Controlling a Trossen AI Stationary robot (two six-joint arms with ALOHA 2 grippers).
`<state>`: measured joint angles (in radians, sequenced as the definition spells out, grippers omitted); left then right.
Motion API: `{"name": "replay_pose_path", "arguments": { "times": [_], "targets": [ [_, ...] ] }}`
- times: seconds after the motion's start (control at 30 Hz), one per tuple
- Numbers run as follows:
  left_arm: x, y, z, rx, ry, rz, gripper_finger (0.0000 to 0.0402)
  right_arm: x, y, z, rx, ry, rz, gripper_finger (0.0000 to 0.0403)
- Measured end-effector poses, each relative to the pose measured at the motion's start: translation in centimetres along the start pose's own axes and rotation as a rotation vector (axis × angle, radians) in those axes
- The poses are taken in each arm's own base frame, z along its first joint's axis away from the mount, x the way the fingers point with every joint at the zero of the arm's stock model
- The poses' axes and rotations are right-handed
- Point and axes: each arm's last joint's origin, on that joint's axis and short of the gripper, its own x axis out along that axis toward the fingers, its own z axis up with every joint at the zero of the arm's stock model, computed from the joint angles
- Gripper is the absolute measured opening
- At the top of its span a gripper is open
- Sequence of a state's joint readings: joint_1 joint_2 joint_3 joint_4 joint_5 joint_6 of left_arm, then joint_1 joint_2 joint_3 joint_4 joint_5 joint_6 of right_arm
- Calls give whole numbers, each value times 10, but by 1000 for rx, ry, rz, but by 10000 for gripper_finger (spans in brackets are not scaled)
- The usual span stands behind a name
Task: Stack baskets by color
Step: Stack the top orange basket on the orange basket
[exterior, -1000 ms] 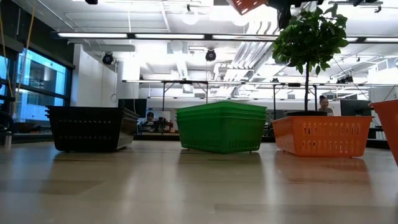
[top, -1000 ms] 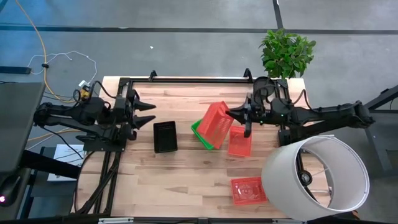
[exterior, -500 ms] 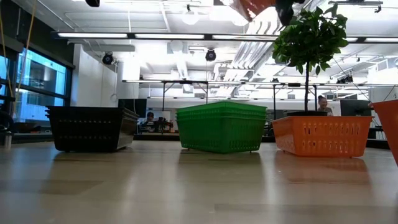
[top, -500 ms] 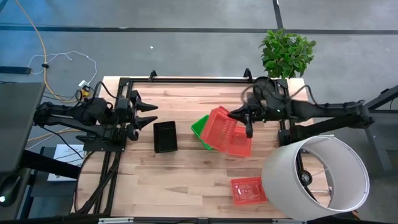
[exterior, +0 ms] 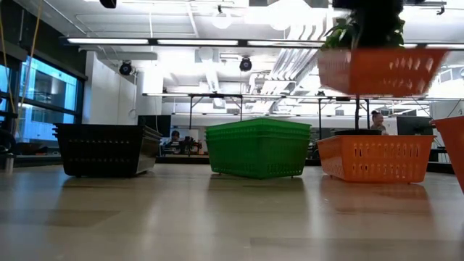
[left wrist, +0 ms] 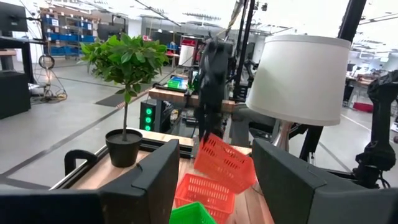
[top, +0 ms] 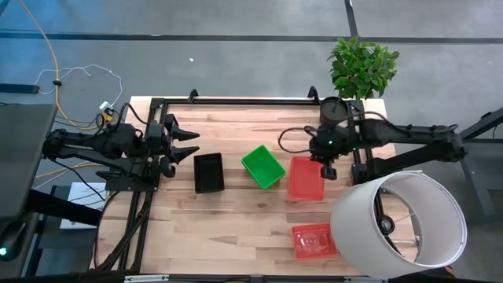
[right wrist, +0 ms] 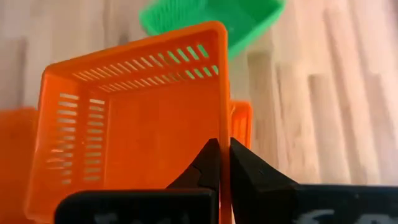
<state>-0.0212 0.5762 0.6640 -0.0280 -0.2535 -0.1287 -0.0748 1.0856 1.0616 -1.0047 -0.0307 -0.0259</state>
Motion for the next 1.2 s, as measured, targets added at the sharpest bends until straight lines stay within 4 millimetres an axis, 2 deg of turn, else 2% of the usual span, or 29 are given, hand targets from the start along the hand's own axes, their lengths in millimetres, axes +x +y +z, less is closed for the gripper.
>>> {"name": "replay_pose_path", "arguments": {
  "times": [0.17, 0.3, 0.63, 0.97, 1.07, 1.2],
  "targets": [
    [0, 0, 0, 0, 0, 0, 190, 33, -8, -17, 36, 32, -16, 0],
    [0, 0, 0, 0, -1, 0, 190, 48, -18, -25, 68, 14, -37, 0],
    [0, 0, 0, 0, 0, 0, 190, 57, -35, -30, 88, 51, 44, 0],
    [0, 0, 0, 0, -1, 4, 190, 73, -38, -29, 100, 114, 72, 1],
    [0, 0, 0, 0, -1, 4, 190, 73, -38, -29, 99, 115, 61, 13],
    [0, 0, 0, 0, -1, 4, 191, 72, -38, -29, 118, 119, 61, 53]
  ]
}}
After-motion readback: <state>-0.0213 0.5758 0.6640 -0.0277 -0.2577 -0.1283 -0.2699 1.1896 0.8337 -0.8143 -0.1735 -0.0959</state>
